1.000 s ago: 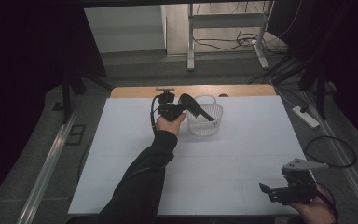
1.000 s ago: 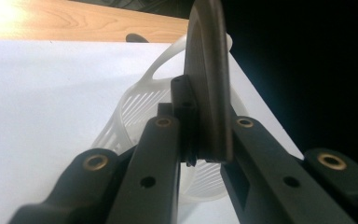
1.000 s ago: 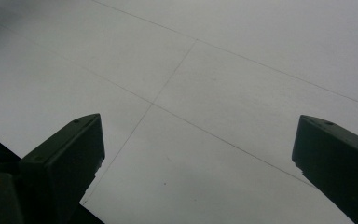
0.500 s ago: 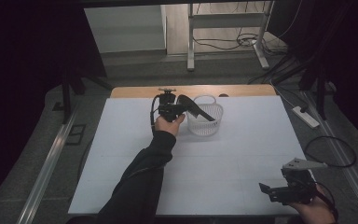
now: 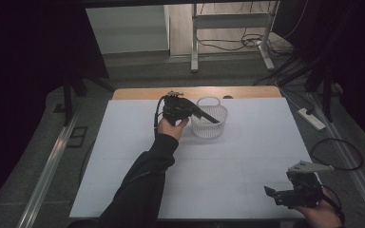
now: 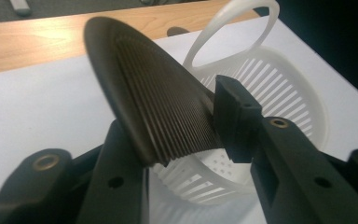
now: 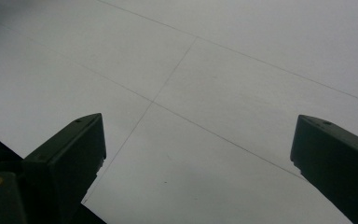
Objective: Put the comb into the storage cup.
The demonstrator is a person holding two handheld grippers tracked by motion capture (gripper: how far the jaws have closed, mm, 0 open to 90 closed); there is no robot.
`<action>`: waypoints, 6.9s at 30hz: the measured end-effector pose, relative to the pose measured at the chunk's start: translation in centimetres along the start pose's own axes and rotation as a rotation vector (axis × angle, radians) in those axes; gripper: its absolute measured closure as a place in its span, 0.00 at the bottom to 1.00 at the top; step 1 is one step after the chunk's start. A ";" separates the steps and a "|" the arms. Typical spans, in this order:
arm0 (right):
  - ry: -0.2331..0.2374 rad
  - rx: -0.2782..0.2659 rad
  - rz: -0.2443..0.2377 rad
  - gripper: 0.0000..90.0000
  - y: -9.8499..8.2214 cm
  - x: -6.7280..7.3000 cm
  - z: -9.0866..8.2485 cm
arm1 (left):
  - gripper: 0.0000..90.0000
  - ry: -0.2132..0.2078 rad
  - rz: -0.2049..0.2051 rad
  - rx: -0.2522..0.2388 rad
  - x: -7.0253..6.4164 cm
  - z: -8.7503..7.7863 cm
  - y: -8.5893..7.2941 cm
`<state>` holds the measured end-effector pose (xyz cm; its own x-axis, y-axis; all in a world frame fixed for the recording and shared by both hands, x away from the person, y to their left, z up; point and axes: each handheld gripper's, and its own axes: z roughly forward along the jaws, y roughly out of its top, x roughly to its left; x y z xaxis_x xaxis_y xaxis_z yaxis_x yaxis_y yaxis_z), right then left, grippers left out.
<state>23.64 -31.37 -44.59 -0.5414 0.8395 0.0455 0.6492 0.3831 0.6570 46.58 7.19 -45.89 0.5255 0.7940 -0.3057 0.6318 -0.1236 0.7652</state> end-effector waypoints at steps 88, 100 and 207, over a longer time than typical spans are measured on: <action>-0.018 0.002 -0.003 0.02 0.0 0.1 0.0 | 0.00 -0.052 0.239 0.143 2.5 -6.8 -1.3; -0.023 0.001 -0.008 0.02 0.0 0.2 0.0 | 0.00 -0.058 0.238 0.129 2.7 -8.4 -2.7; -0.036 -0.021 -0.047 0.01 0.1 0.7 -0.2 | 0.00 -0.002 0.155 0.076 1.0 -21.4 -14.5</action>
<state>23.21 -30.79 -44.38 -0.5513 0.8342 -0.0124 0.6123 0.4146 0.6732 25.78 22.50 -45.17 0.6207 0.7610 -0.1885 0.5844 -0.2888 0.7584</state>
